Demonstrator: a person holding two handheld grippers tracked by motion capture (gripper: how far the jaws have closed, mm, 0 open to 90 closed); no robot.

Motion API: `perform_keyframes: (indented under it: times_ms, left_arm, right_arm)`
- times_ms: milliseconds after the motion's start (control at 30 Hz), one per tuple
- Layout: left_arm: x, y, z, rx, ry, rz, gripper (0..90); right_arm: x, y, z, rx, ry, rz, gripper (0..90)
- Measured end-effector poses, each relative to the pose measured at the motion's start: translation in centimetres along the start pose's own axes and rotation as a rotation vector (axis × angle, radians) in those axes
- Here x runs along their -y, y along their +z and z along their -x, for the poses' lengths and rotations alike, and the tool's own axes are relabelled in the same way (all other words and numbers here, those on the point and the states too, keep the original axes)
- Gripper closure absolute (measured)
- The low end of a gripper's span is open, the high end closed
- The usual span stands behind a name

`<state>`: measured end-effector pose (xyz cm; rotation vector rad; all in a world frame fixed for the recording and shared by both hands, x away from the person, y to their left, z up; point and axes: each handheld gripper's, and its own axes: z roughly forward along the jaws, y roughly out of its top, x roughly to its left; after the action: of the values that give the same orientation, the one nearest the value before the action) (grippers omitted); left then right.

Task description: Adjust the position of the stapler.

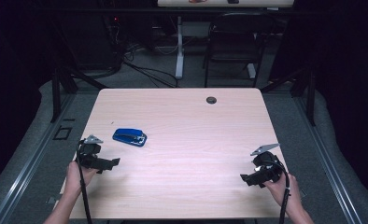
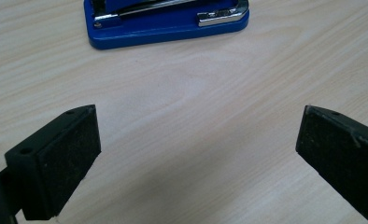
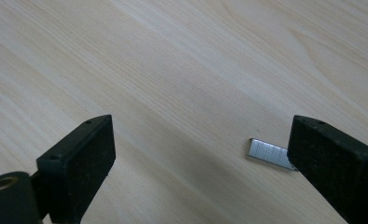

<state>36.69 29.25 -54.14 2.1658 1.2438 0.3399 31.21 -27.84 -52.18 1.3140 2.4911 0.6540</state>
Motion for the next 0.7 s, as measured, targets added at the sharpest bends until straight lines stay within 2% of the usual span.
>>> perform_keyframes:
  times_ms: [100, 167, 200, 233, 300, 433, 467, 533, 567, 700]
  left_arm:
    - [-0.2, 0.0, -0.1, 0.010, 0.005, 0.005, 0.0]
    - [-0.4, -0.2, -0.5, 0.037, 0.000, 0.036, 0.0]
    - [-0.4, -0.2, -0.5, 0.037, 0.000, 0.036, 0.0]
    - [-0.6, -0.3, -0.8, 0.059, -0.002, 0.051, 0.0]
    - [-1.1, -0.4, -1.4, 0.064, 0.020, 0.076, 0.0]
    - [-1.9, 0.3, -2.3, 0.071, 0.023, 0.078, 0.0]
    - [-1.9, 0.3, -2.3, 0.071, 0.023, 0.078, 0.0]
    - [-2.3, 0.7, -2.7, 0.086, 0.027, 0.065, 0.0]
    - [-2.5, 1.0, -2.9, 0.086, 0.036, 0.073, 0.0]
    - [-3.5, 2.1, -3.2, 0.085, 0.083, 0.047, 0.0]
  right_arm:
    - [0.0, 0.0, 0.0, -0.001, -0.001, 0.002, 7.6]
    - [0.0, -0.1, 0.0, 0.006, -0.008, 0.006, 7.7]
    - [0.0, -0.1, 0.0, 0.006, -0.008, 0.006, 7.7]
    - [-0.1, -0.1, 0.0, 0.007, -0.013, 0.001, 7.7]
    - [-0.1, 0.0, -0.1, 0.016, -0.023, 0.002, 7.8]
    - [-0.1, 0.0, -0.1, 0.023, -0.022, -0.004, 7.8]
    - [0.0, -0.1, -0.1, 0.011, -0.021, -0.001, 7.7]
    - [0.1, -0.2, -0.2, 0.018, -0.016, 0.001, 7.8]
    - [0.2, -0.3, -0.2, 0.028, -0.020, -0.003, 7.8]
    - [0.2, -0.5, -0.2, 0.036, -0.022, 0.004, 7.8]
